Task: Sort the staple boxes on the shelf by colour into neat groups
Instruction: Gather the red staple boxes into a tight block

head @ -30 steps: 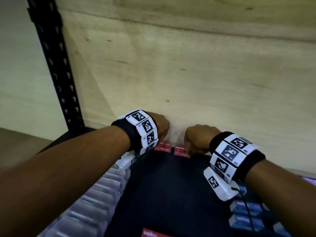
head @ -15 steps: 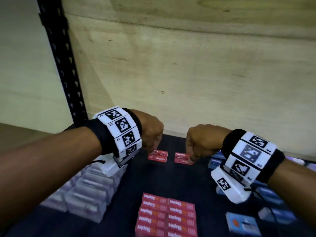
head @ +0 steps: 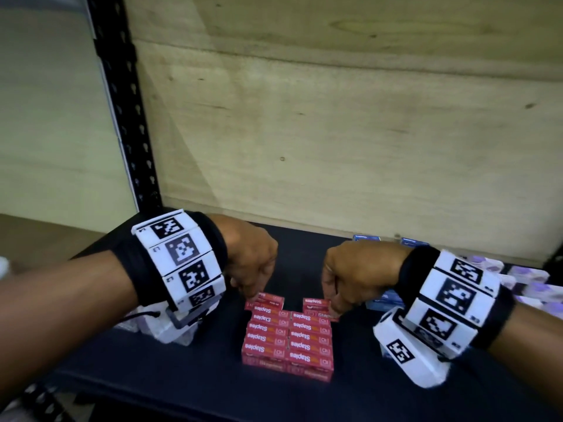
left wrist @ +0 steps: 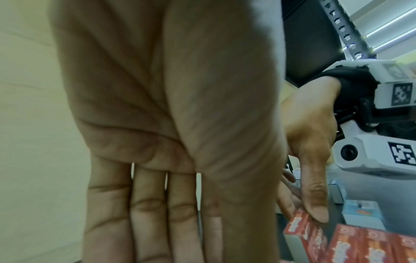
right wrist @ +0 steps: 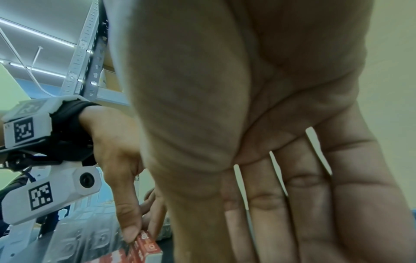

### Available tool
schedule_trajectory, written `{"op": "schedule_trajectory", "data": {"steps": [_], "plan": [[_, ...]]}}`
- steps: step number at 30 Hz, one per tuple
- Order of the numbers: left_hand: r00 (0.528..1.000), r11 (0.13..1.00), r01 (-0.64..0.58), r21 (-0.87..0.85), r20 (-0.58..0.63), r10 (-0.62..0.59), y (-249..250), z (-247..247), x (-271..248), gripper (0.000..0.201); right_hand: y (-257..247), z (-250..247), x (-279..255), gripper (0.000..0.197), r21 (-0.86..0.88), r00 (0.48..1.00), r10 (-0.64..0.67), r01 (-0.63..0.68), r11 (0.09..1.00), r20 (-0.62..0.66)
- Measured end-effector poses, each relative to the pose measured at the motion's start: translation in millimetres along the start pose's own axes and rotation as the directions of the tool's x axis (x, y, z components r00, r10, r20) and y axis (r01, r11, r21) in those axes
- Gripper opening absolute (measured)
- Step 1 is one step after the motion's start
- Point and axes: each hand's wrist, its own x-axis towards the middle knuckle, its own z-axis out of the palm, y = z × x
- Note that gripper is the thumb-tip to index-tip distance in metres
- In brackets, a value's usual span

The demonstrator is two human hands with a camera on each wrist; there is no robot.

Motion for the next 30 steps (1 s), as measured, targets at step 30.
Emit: {"op": "schedule_trajectory", "data": {"steps": [30], "plan": [[0.999, 0.998, 0.010, -0.067, -0.043, -0.013, 16, 5, -32, 0.032, -12, 7, -28, 0.041, 0.015, 0.999, 0.012, -0.011, 1.000, -0.050]]}}
